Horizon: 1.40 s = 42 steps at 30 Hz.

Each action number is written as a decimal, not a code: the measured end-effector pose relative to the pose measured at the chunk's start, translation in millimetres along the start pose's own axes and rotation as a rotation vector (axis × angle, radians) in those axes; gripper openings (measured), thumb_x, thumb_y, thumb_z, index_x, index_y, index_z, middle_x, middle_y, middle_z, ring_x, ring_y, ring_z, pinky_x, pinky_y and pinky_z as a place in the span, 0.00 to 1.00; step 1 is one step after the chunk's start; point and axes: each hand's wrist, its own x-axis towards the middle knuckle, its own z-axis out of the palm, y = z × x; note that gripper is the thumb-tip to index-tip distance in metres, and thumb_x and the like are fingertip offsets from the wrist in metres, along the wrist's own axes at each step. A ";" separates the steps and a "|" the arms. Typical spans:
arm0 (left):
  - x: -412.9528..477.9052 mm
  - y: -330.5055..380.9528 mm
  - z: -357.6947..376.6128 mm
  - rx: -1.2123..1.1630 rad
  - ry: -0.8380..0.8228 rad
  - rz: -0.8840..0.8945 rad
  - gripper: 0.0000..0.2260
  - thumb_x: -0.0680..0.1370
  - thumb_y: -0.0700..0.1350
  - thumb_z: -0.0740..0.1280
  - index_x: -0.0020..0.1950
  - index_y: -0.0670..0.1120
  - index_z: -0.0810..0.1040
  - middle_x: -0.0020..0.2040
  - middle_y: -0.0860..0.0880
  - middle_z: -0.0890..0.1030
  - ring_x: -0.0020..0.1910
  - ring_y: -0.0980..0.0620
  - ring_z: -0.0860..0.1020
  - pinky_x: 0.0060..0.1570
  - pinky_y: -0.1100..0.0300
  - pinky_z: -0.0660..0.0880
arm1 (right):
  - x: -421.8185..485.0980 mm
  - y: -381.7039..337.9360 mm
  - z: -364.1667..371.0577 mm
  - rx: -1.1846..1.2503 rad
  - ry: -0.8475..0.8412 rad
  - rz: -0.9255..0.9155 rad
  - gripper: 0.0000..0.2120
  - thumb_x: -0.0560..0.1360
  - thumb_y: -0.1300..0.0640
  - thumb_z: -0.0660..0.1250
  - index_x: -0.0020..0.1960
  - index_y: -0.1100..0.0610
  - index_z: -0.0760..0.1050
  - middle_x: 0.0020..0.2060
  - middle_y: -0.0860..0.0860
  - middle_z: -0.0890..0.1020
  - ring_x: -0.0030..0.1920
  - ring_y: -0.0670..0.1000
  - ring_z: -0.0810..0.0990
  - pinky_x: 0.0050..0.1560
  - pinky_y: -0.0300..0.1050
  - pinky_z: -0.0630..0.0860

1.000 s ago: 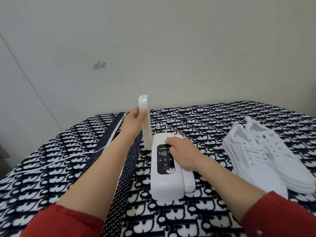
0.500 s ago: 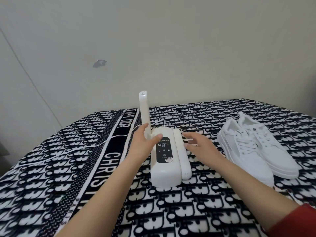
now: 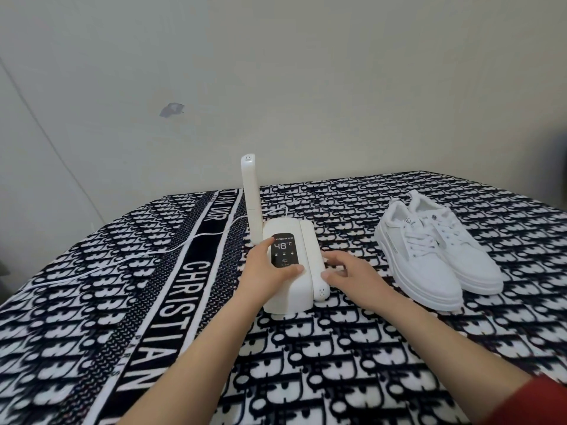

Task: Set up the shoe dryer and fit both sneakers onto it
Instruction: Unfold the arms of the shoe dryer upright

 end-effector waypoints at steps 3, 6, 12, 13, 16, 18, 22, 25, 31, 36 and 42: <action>-2.3 1.5 1.4 0.020 -0.018 0.013 0.46 0.62 0.55 0.80 0.75 0.49 0.63 0.72 0.50 0.67 0.69 0.51 0.68 0.66 0.55 0.67 | -5.0 2.3 1.0 0.031 -0.054 0.003 0.33 0.70 0.51 0.75 0.72 0.47 0.67 0.66 0.46 0.75 0.57 0.45 0.80 0.59 0.47 0.77; -2.8 1.6 2.5 0.064 -0.035 0.026 0.49 0.60 0.56 0.81 0.76 0.48 0.62 0.73 0.49 0.66 0.71 0.50 0.66 0.68 0.55 0.64 | -7.2 4.4 3.6 0.006 -0.090 0.006 0.42 0.63 0.55 0.80 0.73 0.46 0.66 0.67 0.44 0.72 0.60 0.46 0.78 0.61 0.47 0.77; -4.2 -0.6 2.5 0.055 -0.038 0.037 0.49 0.59 0.55 0.81 0.75 0.48 0.62 0.70 0.51 0.68 0.68 0.52 0.67 0.61 0.61 0.64 | -4.2 9.3 15.1 -0.072 -0.032 -0.044 0.43 0.63 0.63 0.80 0.73 0.46 0.65 0.66 0.45 0.69 0.57 0.44 0.76 0.51 0.31 0.73; -4.5 -0.5 2.2 0.058 -0.038 0.039 0.48 0.59 0.55 0.81 0.74 0.48 0.63 0.68 0.53 0.68 0.67 0.53 0.68 0.60 0.62 0.64 | -3.8 9.4 16.7 -0.097 -0.031 -0.055 0.43 0.64 0.63 0.80 0.73 0.46 0.65 0.66 0.44 0.69 0.56 0.43 0.75 0.49 0.28 0.71; -4.1 -1.3 1.4 0.066 -0.038 0.060 0.39 0.59 0.55 0.81 0.66 0.53 0.70 0.56 0.60 0.69 0.54 0.62 0.71 0.48 0.72 0.64 | -3.5 9.9 18.1 -0.141 -0.031 -0.098 0.42 0.64 0.62 0.79 0.73 0.47 0.65 0.65 0.44 0.69 0.56 0.43 0.74 0.49 0.25 0.68; -4.0 -1.7 1.2 0.066 -0.041 0.069 0.38 0.59 0.56 0.81 0.65 0.54 0.70 0.55 0.60 0.69 0.51 0.63 0.70 0.46 0.71 0.64 | -3.3 10.0 16.6 -0.152 -0.027 -0.117 0.42 0.64 0.61 0.79 0.73 0.49 0.66 0.65 0.44 0.70 0.56 0.43 0.73 0.50 0.25 0.67; -2.8 -2.5 0.5 0.079 -0.050 0.063 0.44 0.58 0.58 0.80 0.70 0.52 0.67 0.64 0.55 0.70 0.63 0.54 0.71 0.56 0.62 0.65 | -3.3 7.1 12.1 -0.178 -0.009 -0.131 0.40 0.64 0.60 0.79 0.72 0.50 0.67 0.61 0.40 0.70 0.55 0.42 0.73 0.54 0.27 0.66; -3.9 -1.1 0.0 0.083 -0.057 0.080 0.42 0.58 0.58 0.80 0.68 0.53 0.68 0.60 0.56 0.71 0.59 0.56 0.70 0.53 0.62 0.64 | -3.7 4.9 10.8 -0.146 -0.003 -0.132 0.39 0.64 0.62 0.79 0.71 0.49 0.68 0.63 0.42 0.71 0.56 0.42 0.74 0.56 0.31 0.70; -2.5 -0.8 0.3 0.099 -0.057 0.083 0.45 0.59 0.58 0.80 0.71 0.50 0.66 0.66 0.53 0.70 0.63 0.54 0.70 0.57 0.61 0.64 | -3.6 -2.4 6.2 -0.132 0.016 -0.142 0.37 0.65 0.63 0.78 0.71 0.51 0.69 0.63 0.44 0.72 0.56 0.43 0.75 0.54 0.30 0.71; -3.1 -0.5 -0.6 0.097 -0.064 0.092 0.43 0.60 0.57 0.80 0.71 0.50 0.67 0.66 0.52 0.71 0.62 0.54 0.70 0.56 0.62 0.65 | -3.0 -7.8 0.9 -0.122 0.025 -0.148 0.36 0.65 0.60 0.79 0.70 0.51 0.70 0.63 0.45 0.74 0.56 0.45 0.76 0.54 0.29 0.69; -4.9 1.4 -1.8 0.107 -0.039 0.122 0.37 0.61 0.55 0.80 0.66 0.52 0.70 0.47 0.64 0.65 0.45 0.66 0.67 0.37 0.74 0.60 | -1.4 -12.6 -1.7 -0.080 0.040 -0.139 0.37 0.63 0.61 0.79 0.70 0.50 0.71 0.60 0.44 0.75 0.54 0.42 0.77 0.51 0.30 0.71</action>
